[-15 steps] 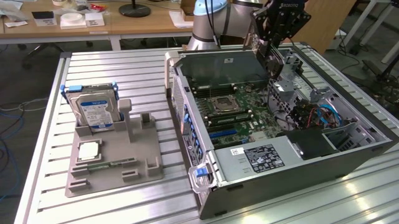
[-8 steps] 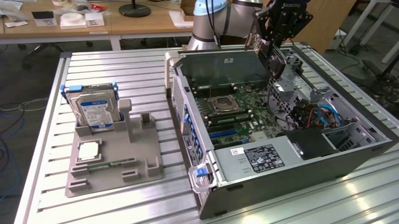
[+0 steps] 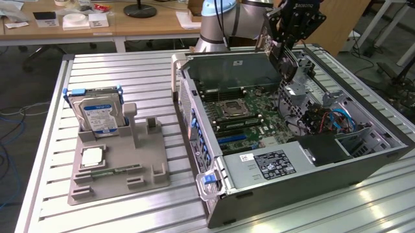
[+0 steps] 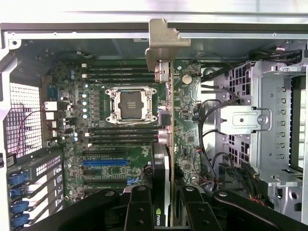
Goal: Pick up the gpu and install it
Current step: 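Pick up the gpu and move the gpu toward the slot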
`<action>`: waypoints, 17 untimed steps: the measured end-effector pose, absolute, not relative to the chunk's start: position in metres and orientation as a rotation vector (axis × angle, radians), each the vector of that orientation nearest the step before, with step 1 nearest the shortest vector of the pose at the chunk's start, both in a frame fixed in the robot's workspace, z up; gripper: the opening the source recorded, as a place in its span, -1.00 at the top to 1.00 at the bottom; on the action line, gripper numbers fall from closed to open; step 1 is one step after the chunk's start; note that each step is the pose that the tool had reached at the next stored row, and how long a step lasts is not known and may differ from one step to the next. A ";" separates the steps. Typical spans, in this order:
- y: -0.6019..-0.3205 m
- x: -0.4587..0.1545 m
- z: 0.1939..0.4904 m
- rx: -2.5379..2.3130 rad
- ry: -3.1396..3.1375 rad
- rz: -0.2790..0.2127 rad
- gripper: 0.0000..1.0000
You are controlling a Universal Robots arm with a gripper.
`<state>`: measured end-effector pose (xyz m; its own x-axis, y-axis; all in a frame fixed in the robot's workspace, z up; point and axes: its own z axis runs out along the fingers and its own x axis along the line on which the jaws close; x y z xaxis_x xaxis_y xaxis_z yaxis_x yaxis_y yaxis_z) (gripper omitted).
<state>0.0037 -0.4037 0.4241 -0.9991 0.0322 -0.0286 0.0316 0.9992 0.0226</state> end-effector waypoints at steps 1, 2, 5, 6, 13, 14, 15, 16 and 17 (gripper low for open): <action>-0.404 0.004 0.424 0.049 3.112 0.034 0.47; -0.404 0.004 0.424 0.049 3.112 0.035 0.47; -0.404 0.007 0.424 0.050 3.112 0.035 0.47; -0.404 0.008 0.424 0.050 3.112 0.034 0.47; -0.404 0.015 0.424 0.050 3.112 0.035 0.47; -0.404 0.016 0.424 0.050 3.112 0.035 0.47; -0.404 0.017 0.424 0.050 3.112 0.035 0.47; -0.404 0.019 0.424 0.050 3.112 0.035 0.47; -0.404 0.020 0.424 0.050 3.112 0.035 0.47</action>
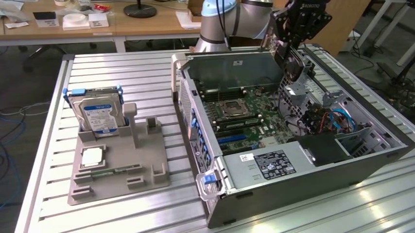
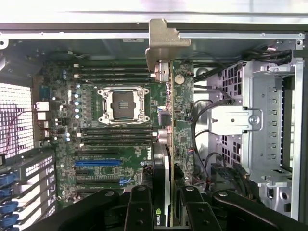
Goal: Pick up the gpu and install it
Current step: 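Pick up the gpu and move the gpu toward the slot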
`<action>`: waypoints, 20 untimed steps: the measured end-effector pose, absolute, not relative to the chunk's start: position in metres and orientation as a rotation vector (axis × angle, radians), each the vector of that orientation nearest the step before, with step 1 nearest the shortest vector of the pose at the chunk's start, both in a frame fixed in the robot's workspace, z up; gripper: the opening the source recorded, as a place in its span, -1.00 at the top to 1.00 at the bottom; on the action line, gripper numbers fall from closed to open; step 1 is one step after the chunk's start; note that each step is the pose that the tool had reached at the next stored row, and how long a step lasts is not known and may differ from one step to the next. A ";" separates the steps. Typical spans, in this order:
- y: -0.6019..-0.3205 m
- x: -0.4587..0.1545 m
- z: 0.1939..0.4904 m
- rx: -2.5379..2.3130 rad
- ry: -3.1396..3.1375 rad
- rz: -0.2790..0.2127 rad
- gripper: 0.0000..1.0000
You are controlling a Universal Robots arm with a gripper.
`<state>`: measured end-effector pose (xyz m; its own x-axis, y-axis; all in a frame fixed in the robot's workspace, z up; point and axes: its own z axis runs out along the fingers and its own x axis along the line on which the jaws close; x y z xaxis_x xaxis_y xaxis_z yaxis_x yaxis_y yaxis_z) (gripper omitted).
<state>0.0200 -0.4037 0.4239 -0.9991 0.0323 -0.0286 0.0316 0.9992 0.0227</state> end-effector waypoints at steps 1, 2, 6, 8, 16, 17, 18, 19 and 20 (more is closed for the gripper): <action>-0.404 0.022 0.424 0.050 3.112 0.035 0.47; -0.404 0.024 0.424 0.050 3.112 0.035 0.47; -0.404 0.033 0.424 0.050 3.112 0.035 0.47; -0.404 0.038 0.424 0.050 3.112 0.035 0.47; -0.404 0.049 0.424 0.050 3.112 0.035 0.47; -0.404 0.051 0.424 0.050 3.112 0.035 0.47; -0.404 0.052 0.424 0.050 3.112 0.035 0.47; -0.404 0.053 0.424 0.050 3.112 0.035 0.47; -0.404 0.054 0.424 0.050 3.112 0.034 0.47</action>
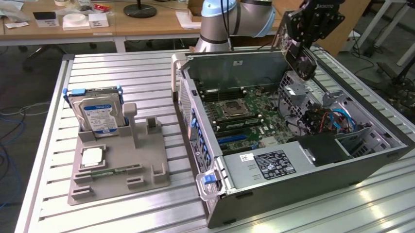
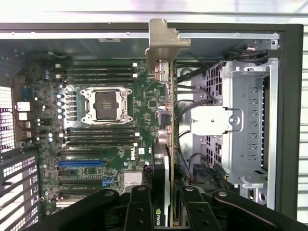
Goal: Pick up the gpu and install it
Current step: 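Pick up the gpu and move the gpu toward the slot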
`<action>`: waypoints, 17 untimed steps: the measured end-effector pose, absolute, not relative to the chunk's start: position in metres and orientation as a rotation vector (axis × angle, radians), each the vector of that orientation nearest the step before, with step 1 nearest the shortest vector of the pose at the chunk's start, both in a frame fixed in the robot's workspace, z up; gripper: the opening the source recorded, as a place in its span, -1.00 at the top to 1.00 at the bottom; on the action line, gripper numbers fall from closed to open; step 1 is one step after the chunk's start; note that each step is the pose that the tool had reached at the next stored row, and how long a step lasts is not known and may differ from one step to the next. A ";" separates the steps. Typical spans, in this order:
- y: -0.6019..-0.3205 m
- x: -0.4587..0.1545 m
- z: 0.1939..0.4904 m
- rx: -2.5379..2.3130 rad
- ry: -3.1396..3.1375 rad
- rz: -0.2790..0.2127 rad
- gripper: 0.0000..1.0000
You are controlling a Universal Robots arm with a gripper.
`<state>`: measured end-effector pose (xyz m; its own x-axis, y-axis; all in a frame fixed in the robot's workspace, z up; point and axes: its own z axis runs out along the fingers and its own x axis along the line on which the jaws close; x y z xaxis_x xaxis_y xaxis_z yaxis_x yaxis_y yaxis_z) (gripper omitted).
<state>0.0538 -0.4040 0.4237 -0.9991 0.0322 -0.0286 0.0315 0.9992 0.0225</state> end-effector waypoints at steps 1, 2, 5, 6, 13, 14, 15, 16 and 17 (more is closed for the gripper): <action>-0.405 0.055 0.424 0.050 3.112 0.034 0.47; -0.405 0.055 0.424 0.050 3.112 0.034 0.47; -0.409 0.056 0.424 0.050 3.112 0.035 0.47; -0.410 0.056 0.424 0.050 3.112 0.035 0.47; -0.419 0.057 0.424 0.050 3.112 0.035 0.47; -0.421 0.057 0.424 0.050 3.112 0.035 0.47; -0.423 0.057 0.424 0.050 3.112 0.034 0.47; -0.425 0.057 0.424 0.050 3.112 0.035 0.47; -0.427 0.057 0.424 0.050 3.112 0.035 0.47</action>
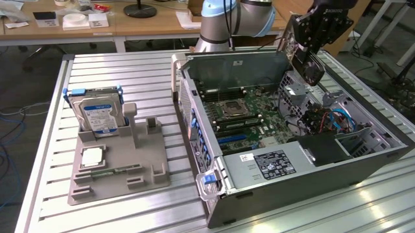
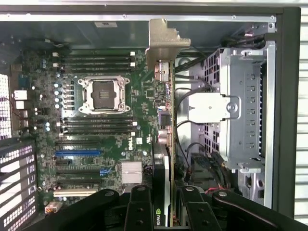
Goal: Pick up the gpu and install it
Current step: 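Pick up the gpu and move the gpu toward the slot, then insert the gpu into the slot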
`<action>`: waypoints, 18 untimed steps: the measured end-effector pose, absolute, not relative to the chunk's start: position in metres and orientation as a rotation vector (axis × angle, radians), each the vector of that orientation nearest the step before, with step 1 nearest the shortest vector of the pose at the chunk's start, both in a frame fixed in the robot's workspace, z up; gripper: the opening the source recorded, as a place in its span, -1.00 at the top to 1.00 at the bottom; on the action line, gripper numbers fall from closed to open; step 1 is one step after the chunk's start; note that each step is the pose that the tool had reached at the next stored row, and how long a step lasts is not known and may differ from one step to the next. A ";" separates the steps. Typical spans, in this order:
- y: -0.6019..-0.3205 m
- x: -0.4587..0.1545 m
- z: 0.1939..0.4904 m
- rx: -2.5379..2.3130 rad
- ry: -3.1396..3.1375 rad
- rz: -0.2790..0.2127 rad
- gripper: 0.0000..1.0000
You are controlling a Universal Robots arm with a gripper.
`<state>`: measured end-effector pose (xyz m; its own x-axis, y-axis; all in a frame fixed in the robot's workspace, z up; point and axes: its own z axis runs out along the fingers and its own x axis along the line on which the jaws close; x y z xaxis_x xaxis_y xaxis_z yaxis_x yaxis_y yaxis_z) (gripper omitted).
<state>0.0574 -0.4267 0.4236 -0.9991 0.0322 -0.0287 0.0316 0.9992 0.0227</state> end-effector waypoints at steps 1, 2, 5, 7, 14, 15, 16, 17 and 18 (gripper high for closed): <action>-0.429 0.057 0.424 0.050 3.112 0.034 0.47; -0.430 0.058 0.424 0.050 3.112 0.035 0.47; -0.432 0.057 0.424 0.050 3.112 0.035 0.47; -0.432 0.058 0.424 0.050 3.112 0.035 0.47; -0.432 0.058 0.420 0.050 3.112 0.034 0.47; -0.432 0.058 0.420 0.050 3.112 0.035 0.47; -0.432 0.058 0.420 0.050 3.112 0.035 0.47; -0.432 0.058 0.420 0.050 3.112 0.035 0.47; -0.432 0.058 0.420 0.050 3.112 0.035 0.47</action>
<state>0.0575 -0.4319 0.4202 -0.9991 0.0322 -0.0286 0.0316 0.9992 0.0226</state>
